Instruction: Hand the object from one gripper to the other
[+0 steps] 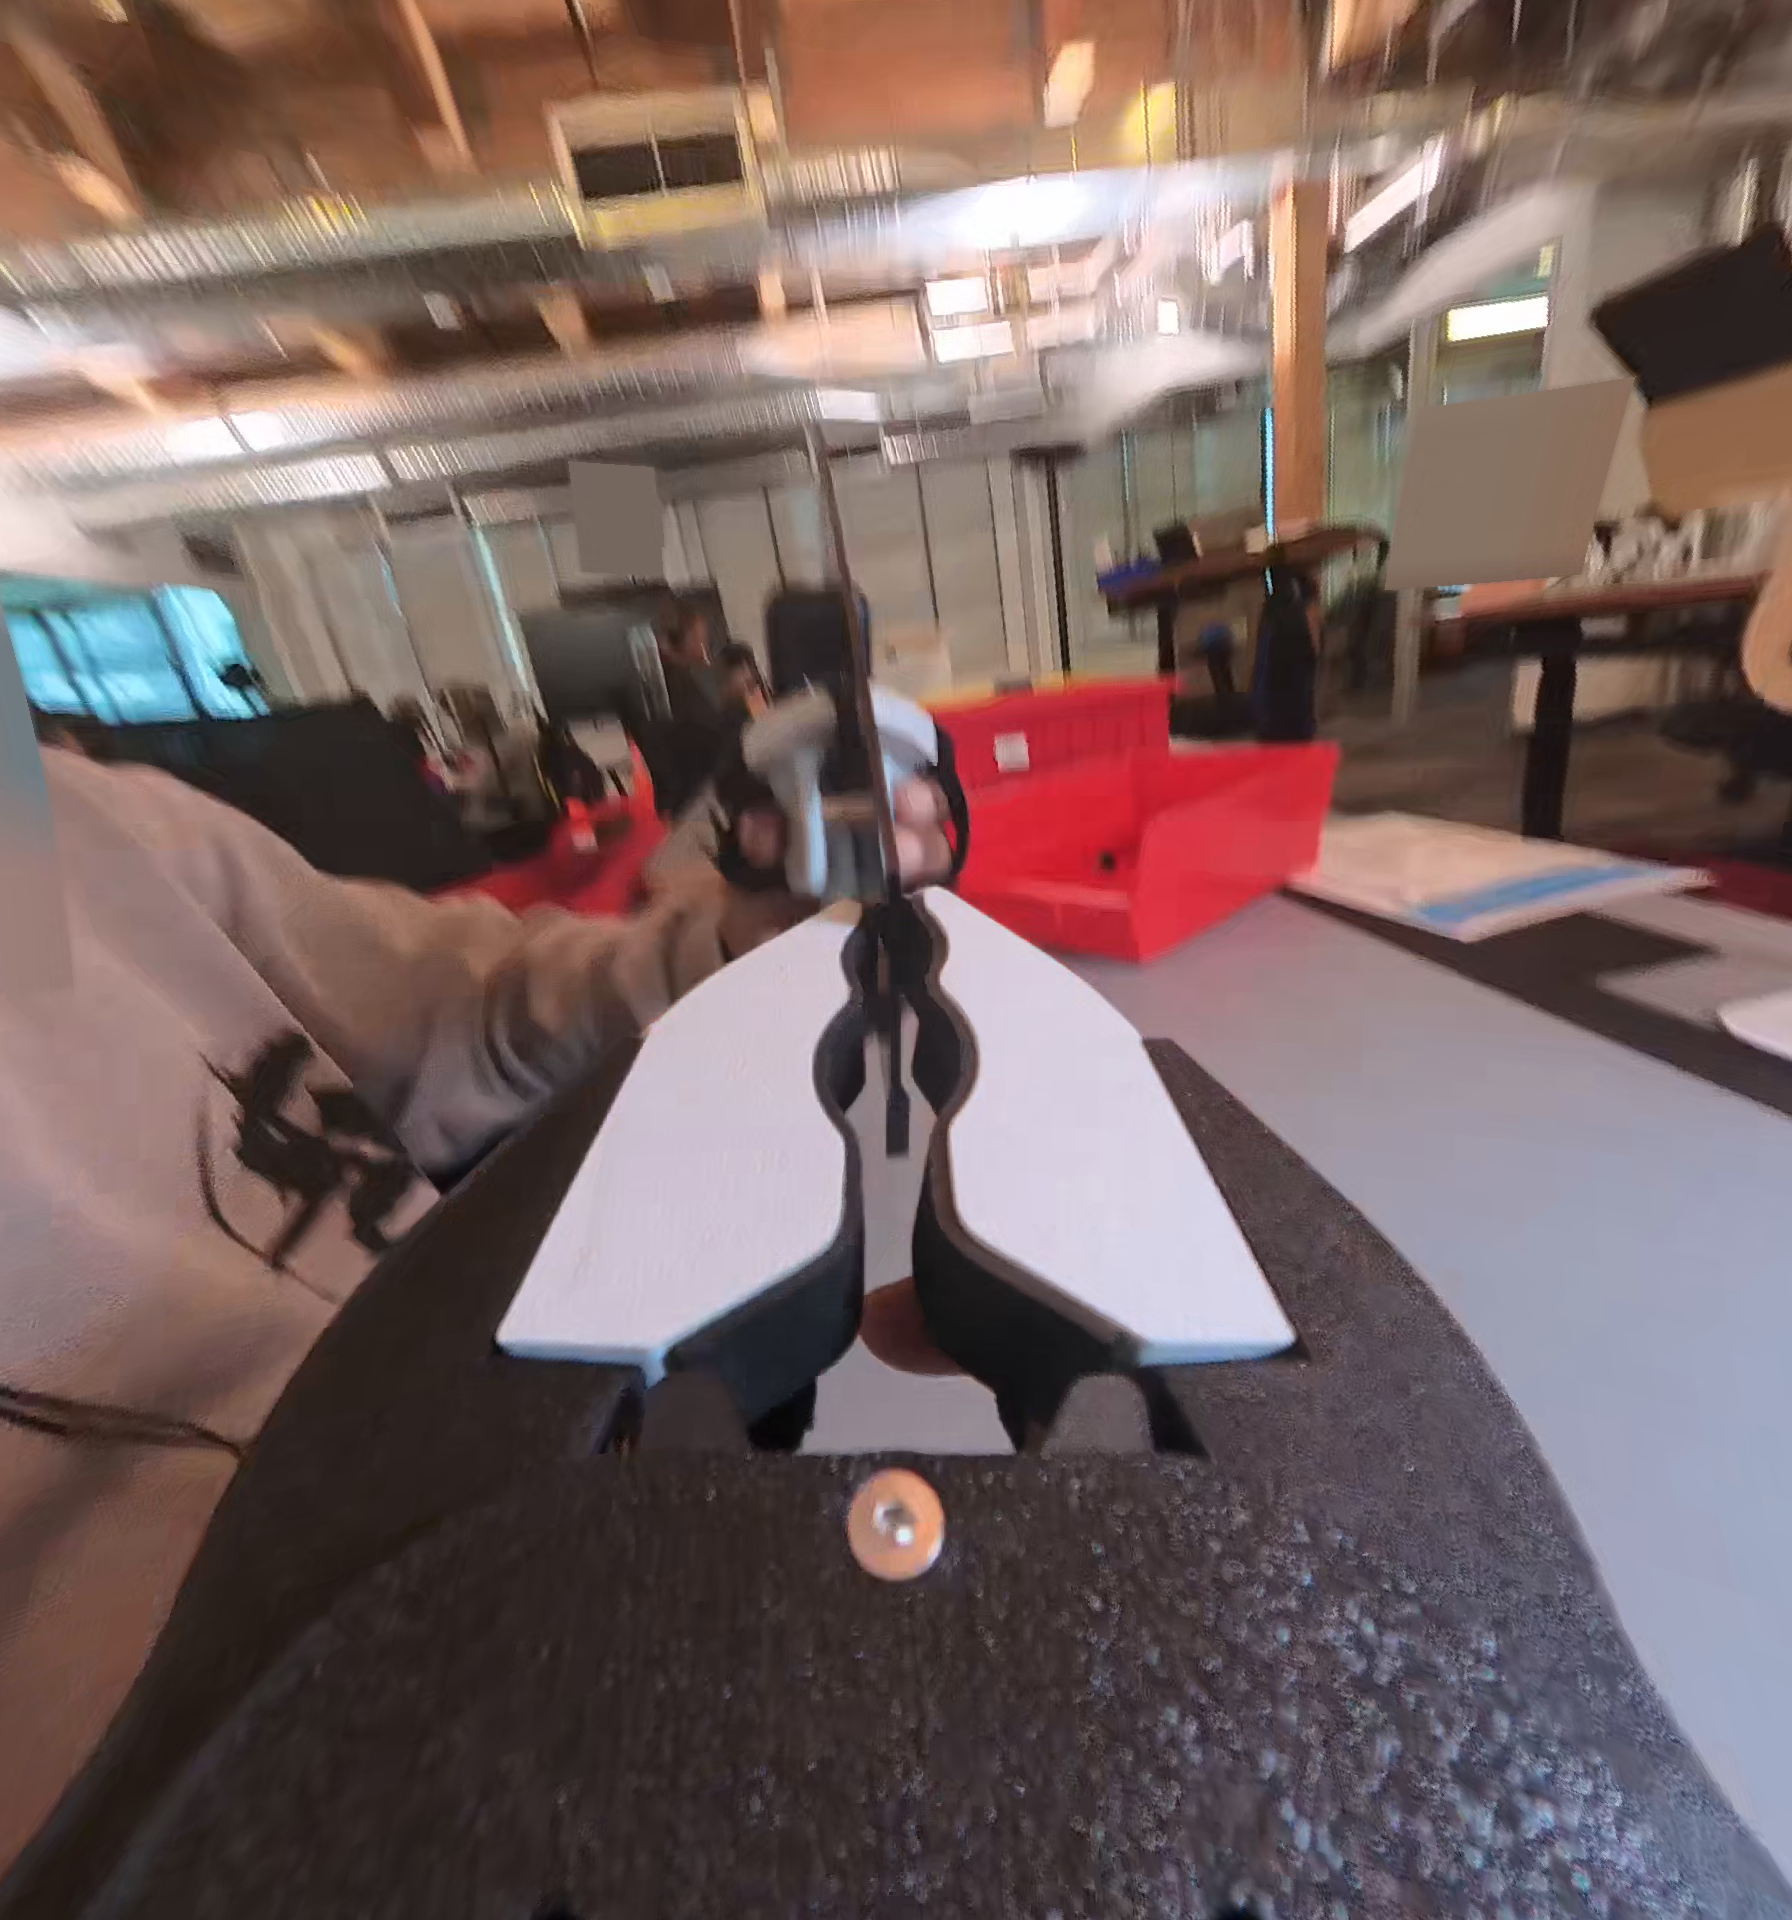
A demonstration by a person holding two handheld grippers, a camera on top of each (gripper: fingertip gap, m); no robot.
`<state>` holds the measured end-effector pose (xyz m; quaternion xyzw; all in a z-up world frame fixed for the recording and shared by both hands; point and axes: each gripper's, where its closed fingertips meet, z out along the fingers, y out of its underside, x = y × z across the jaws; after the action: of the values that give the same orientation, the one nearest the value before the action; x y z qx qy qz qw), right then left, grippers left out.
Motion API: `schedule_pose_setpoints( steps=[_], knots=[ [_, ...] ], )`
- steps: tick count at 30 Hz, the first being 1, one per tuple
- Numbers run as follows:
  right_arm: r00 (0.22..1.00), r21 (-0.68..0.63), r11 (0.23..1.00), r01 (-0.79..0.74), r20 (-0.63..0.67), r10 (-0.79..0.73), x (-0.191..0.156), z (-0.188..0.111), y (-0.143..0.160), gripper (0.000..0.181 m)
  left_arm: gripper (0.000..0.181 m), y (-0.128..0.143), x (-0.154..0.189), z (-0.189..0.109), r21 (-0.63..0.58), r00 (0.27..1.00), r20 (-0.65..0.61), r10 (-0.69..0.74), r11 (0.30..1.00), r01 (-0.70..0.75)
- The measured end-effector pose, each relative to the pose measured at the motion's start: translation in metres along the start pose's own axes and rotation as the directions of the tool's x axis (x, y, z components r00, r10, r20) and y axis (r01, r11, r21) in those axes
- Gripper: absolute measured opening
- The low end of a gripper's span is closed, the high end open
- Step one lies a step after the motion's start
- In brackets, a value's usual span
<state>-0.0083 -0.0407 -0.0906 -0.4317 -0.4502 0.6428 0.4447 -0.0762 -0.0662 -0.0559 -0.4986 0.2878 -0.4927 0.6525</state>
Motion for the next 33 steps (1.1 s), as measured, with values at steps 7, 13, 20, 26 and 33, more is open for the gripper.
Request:
schedule_pose_setpoints(
  steps=[7,13,20,26,33],
  knots=[
    [0.911,-0.446,0.859,0.251,-0.192,-0.366,0.047,-0.01,0.055,0.029,0.002,0.027,-0.027,-0.017,-0.44,0.863,0.112,0.493,0.803,-0.402],
    [0.688,-0.542,0.622,0.564,-0.108,-0.718,0.039,-0.002,0.058,0.035,0.002,0.079,-0.031,-0.016,-0.689,0.607,-0.116,0.786,0.376,-0.619],
    [0.642,-0.487,0.54,0.686,0.057,-0.764,0.009,0.013,0.079,0.009,0.003,0.114,-0.011,-0.004,-0.7,0.577,-0.264,0.773,0.258,-0.666],
    [0.904,-0.182,0.892,0.414,-0.033,-0.426,-0.005,0.006,0.029,0.002,0.033,0.077,-0.011,-0.005,-0.558,0.832,-0.06,0.551,0.673,-0.486],
    [0.997,0.312,0.948,-0.064,0.067,0.045,-0.01,-0.014,-0.038,0.002,0.039,0.073,0.005,0.009,-0.31,0.99,-0.056,0.126,0.941,-0.138]
  ],
)
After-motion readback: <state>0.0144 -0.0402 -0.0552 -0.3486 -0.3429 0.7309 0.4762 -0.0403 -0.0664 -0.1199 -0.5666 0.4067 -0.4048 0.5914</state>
